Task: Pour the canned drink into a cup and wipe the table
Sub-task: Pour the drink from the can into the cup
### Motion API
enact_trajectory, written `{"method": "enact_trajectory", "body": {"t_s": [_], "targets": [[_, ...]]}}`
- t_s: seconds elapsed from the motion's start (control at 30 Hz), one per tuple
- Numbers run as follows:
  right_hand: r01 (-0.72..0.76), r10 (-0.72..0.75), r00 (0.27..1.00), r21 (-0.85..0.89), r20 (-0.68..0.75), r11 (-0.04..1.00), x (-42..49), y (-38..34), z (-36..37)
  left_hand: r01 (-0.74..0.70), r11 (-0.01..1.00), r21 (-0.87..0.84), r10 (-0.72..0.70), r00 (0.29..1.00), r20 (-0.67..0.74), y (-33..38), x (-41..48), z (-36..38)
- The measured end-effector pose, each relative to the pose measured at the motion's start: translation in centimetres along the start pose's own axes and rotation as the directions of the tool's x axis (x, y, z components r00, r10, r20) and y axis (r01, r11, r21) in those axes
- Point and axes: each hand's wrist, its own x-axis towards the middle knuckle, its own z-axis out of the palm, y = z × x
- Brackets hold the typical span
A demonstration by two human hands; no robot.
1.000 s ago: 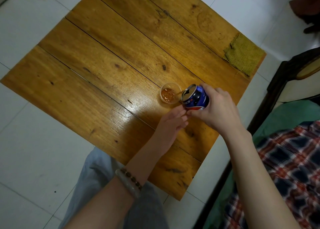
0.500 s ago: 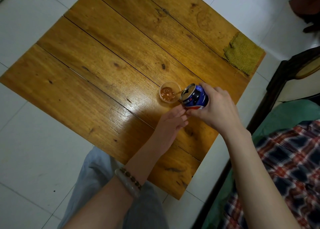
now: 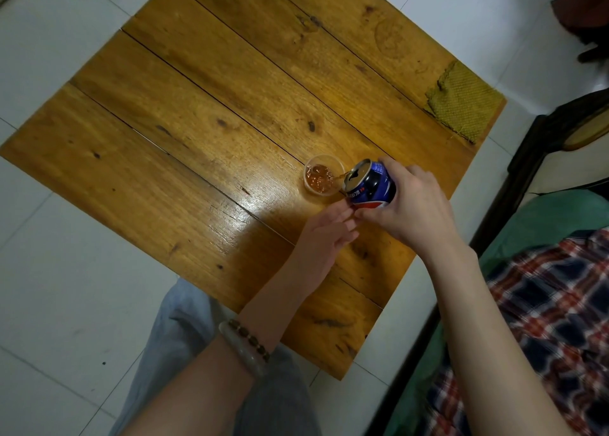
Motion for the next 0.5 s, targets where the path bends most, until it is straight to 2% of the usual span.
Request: {"method": "enact_trajectory", "body": {"t_s": [0.23,0.5], "targets": [[0.000,0.000,1.000,-0.009,0.007,1.000,-0.04,-0.06,-0.10,0.008,0.999,-0.034,-0.009,0.999,-0.030,0.18,-0.07,0.21],[-0.006,0.007,1.000,-0.021,0.012,1.000,-0.05,0.03,-0.15,0.013,1.000,-0.023,-0.013,1.000,-0.002,0.18,-0.23,0.15]]}}
